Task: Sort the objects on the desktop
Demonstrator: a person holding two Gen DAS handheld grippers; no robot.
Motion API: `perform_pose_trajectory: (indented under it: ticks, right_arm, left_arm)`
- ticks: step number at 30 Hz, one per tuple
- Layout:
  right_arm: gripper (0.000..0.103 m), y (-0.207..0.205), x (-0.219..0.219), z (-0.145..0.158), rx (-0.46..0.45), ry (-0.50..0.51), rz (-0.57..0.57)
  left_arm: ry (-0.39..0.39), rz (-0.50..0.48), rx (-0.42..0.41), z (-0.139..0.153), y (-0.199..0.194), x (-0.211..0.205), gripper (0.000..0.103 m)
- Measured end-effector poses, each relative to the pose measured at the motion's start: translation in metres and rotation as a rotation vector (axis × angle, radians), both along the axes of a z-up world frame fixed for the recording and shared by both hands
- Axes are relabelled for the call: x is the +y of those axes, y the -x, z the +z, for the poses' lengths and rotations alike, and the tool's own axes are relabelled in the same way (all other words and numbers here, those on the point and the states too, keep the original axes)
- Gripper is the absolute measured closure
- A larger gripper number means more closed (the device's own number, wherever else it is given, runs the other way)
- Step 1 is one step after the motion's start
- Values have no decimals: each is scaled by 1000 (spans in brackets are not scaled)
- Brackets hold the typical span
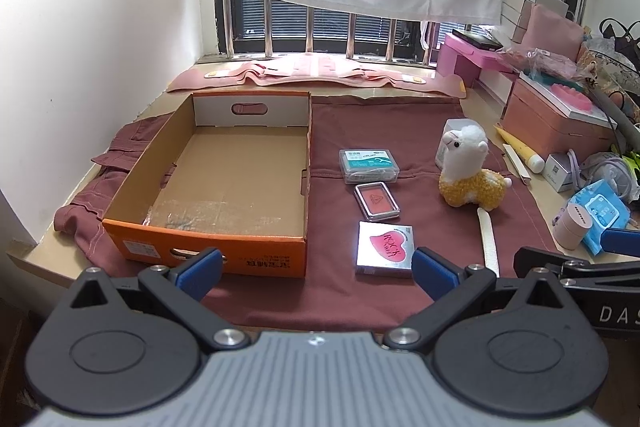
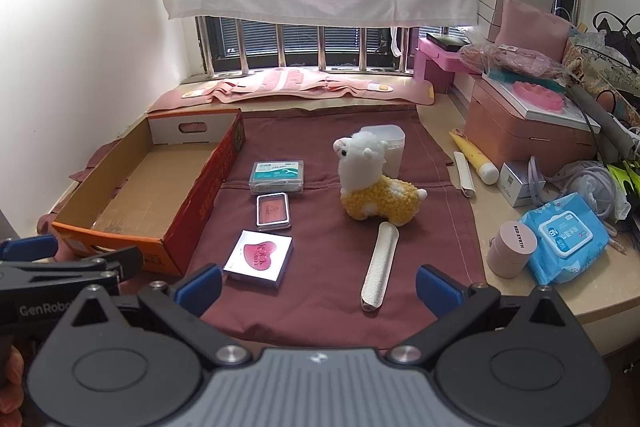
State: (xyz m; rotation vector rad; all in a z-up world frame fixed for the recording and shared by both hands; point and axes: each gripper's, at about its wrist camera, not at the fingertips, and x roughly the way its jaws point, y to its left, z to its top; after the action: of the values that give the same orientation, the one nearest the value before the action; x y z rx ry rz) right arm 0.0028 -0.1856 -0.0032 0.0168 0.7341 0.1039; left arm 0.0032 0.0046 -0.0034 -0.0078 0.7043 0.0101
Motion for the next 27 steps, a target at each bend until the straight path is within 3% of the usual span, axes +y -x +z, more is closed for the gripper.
perform_pose_trajectory:
  ticks: [27]
  right_arm:
    - [0, -3, 5, -2, 0, 1, 21]
  left_arm:
    - [-4, 22, 1, 0, 0, 5, 0]
